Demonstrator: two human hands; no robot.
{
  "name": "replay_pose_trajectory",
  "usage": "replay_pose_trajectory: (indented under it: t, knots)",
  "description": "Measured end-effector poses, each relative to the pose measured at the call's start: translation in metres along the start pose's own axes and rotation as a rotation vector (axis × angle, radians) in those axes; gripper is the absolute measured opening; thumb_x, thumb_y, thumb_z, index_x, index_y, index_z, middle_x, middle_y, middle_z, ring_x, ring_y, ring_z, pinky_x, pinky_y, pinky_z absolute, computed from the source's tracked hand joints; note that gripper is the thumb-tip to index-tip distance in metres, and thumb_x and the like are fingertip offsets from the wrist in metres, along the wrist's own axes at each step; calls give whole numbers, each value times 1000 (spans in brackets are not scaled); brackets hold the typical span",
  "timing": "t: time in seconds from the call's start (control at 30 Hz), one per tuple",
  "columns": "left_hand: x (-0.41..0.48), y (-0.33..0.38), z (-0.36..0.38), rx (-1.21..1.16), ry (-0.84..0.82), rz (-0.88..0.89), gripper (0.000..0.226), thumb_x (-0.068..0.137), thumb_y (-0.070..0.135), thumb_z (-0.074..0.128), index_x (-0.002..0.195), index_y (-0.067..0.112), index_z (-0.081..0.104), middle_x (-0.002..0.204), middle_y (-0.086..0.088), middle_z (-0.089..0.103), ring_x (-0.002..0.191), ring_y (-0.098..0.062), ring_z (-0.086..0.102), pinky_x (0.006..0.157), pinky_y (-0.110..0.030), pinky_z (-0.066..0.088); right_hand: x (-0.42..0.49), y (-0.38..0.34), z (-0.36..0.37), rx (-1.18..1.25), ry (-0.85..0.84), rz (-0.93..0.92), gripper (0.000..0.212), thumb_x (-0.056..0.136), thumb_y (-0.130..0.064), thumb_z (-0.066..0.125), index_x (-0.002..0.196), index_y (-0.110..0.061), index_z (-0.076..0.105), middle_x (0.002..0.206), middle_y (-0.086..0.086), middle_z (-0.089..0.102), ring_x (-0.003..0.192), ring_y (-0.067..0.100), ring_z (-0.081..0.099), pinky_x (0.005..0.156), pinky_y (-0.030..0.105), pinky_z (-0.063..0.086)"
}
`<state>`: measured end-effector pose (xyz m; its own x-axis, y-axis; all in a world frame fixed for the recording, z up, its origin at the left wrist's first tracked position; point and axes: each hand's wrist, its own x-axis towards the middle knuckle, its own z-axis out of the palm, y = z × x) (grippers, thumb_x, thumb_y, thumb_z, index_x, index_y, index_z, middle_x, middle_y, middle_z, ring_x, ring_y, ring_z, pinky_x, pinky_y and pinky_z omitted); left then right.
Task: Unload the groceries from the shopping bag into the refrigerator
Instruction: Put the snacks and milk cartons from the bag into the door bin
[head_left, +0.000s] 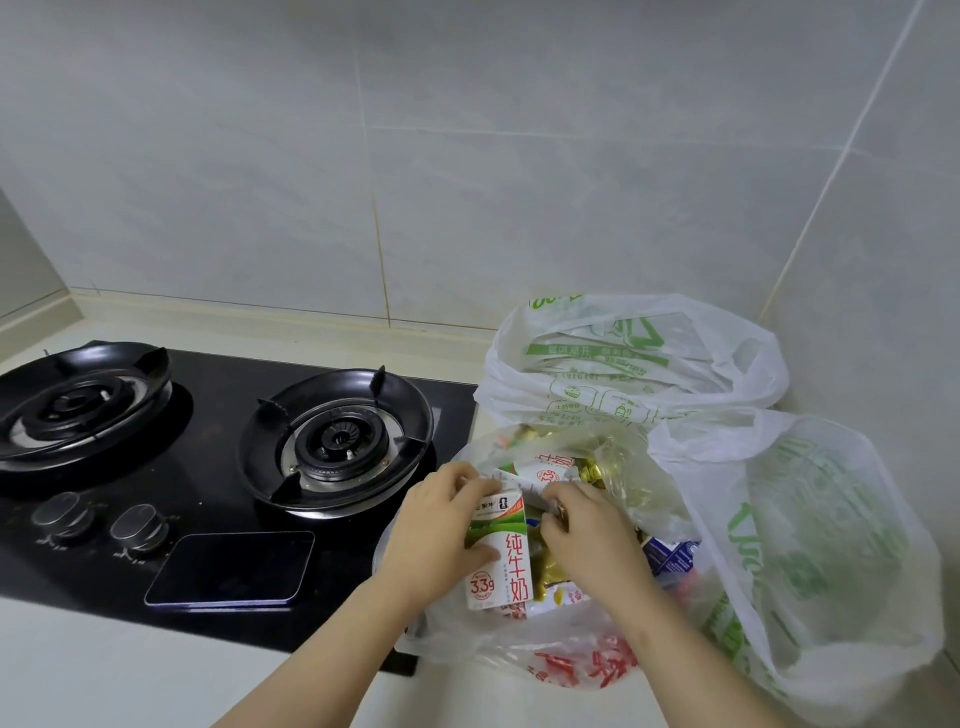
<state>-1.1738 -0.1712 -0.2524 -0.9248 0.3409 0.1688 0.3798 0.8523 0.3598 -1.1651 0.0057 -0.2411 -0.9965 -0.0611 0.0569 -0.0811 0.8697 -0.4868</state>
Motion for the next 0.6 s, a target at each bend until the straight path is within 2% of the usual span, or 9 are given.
replay_pose_trajectory:
  t: [0.1, 0.2, 0.3, 0.4, 0.47, 0.6]
  knots:
    - [3, -2, 1, -95, -31, -41, 64, 79, 34, 70, 136, 29, 39, 143, 8, 32, 126, -12, 40, 104, -25, 35, 15, -2, 0, -101, -31, -38, 36, 95, -23, 43, 130, -21, 48, 132, -6, 50, 121, 13, 44, 101, 28, 36]
    - [3, -4, 2, -182, -66, -75, 61, 81, 28, 70, 134, 28, 39, 134, 9, 42, 117, -9, 48, 97, -25, 43, 28, -2, 5, -194, -121, -51, 42, 95, -22, 40, 136, -20, 41, 141, -4, 43, 131, 15, 37, 107, 31, 30]
    - [1, -7, 4, -271, -53, -148, 61, 80, 27, 71, 132, 29, 39, 130, 7, 38, 110, -9, 51, 89, -22, 47, 36, 0, 9, -252, -174, -36, 45, 95, -22, 38, 140, -19, 35, 146, -2, 37, 134, 17, 31, 109, 32, 25]
    - [-2, -9, 6, -351, 21, -199, 54, 80, 29, 71, 126, 29, 43, 121, 12, 36, 101, 0, 48, 75, -9, 45, 43, 2, 12, -292, -177, -17, 46, 95, -22, 39, 141, -18, 33, 147, 0, 35, 135, 19, 28, 109, 33, 24]
    - [-4, -11, 7, -366, 76, -203, 49, 81, 32, 70, 123, 26, 46, 118, 13, 35, 102, 3, 47, 74, -9, 45, 47, 2, 15, -339, -176, -9, 46, 95, -24, 39, 140, -19, 34, 146, 1, 35, 134, 21, 28, 108, 34, 25]
    - [-4, -14, 11, -340, 161, -194, 47, 84, 30, 68, 125, 22, 48, 114, 13, 30, 99, -1, 49, 71, -7, 41, 50, 1, 22, -381, -185, 5, 45, 94, -27, 40, 137, -18, 35, 143, 3, 35, 133, 23, 27, 106, 34, 27]
